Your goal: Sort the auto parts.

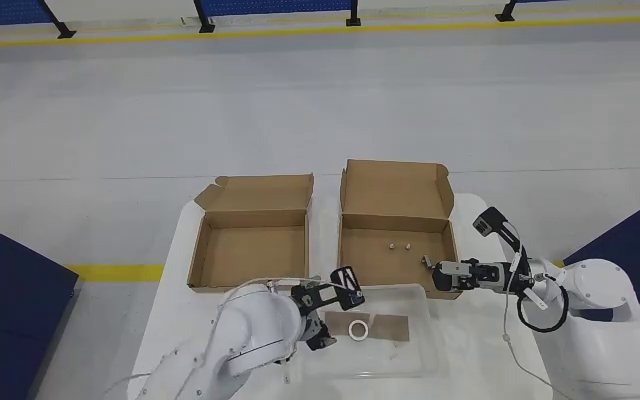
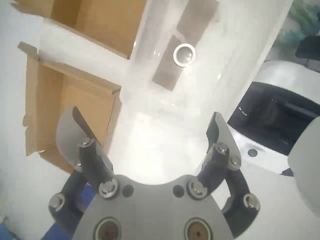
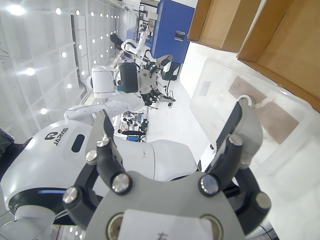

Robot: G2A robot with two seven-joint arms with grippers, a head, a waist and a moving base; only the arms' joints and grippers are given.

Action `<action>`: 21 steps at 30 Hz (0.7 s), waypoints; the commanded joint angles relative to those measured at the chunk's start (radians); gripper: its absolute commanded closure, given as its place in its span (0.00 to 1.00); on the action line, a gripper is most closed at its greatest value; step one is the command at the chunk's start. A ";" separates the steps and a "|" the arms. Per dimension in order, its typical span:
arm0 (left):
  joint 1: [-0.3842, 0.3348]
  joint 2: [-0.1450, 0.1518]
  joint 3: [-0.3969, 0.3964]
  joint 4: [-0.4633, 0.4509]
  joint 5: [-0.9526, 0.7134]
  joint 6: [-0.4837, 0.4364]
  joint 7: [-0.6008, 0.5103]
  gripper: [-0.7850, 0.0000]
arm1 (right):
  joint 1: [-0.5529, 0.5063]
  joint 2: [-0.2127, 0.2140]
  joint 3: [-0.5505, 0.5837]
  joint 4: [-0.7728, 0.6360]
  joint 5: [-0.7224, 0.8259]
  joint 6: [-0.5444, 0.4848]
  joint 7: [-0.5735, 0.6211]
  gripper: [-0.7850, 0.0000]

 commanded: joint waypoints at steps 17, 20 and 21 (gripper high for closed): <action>-0.283 -0.058 0.280 0.206 -0.193 0.047 -0.035 0.00 | 0.000 0.000 0.000 0.000 0.000 0.000 0.000 0.00; -0.278 -0.068 0.319 0.238 -0.193 -0.020 0.025 0.00 | 0.000 0.000 0.000 0.000 0.000 0.000 0.000 0.00; -0.283 -0.074 0.328 0.262 -0.197 -0.027 0.040 0.00 | 0.000 0.000 0.000 0.000 0.000 0.000 0.000 0.00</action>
